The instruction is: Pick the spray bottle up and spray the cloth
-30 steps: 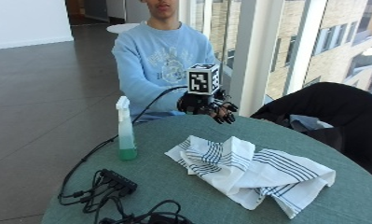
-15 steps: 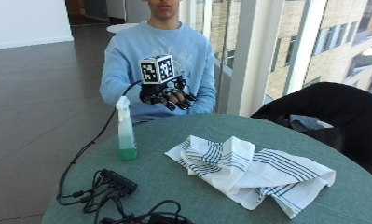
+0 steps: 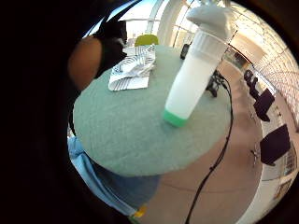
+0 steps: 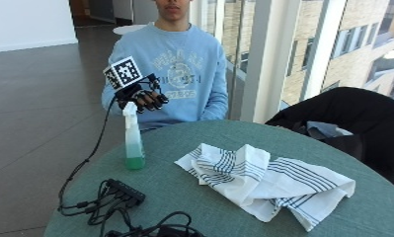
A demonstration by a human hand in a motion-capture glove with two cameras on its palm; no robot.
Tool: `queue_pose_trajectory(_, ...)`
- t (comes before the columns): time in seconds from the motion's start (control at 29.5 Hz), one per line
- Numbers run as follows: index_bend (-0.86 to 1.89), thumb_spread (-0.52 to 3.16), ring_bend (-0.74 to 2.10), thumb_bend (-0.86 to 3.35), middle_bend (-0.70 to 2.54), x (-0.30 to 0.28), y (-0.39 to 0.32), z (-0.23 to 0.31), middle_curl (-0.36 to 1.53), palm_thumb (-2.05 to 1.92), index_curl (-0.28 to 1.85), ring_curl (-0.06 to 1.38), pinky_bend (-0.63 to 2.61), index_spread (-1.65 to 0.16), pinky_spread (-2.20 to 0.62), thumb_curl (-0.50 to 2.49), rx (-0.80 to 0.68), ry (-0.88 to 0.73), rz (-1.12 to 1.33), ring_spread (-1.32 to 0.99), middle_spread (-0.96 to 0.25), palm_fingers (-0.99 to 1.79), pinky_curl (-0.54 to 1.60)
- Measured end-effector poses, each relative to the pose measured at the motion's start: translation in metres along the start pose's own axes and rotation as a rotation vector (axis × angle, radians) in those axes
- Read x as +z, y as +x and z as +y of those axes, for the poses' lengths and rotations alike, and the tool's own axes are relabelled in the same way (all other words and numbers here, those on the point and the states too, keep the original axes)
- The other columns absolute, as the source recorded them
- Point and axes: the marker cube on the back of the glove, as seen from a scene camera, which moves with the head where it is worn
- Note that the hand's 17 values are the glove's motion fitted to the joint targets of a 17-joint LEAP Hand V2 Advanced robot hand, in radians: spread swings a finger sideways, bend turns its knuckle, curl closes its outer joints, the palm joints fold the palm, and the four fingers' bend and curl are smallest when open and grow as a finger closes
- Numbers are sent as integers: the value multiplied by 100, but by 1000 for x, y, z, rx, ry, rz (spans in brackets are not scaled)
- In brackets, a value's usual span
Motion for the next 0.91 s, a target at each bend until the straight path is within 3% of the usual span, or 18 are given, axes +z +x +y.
queue_pose_trajectory(0.41, 10, 102, 33, -2, 27, -33, 50, 17, 39, 55, 29, 33, 17, -37, 19, 28, 130, 335, -180, -7, -10, 79, 30)
queue_pose_trajectory(0.71, 8, 101, 39, -2, 29, -14, 86, 3, 40, 57, 26, 36, 20, -37, 17, 28, 300, 397, -360, -9, -10, 79, 32)
queue_pose_trajectory(0.91, 5, 101, 42, -2, 27, 13, 112, -9, 41, 57, 22, 38, 26, -39, 17, 29, 417, 347, -513, -8, -9, 71, 34)
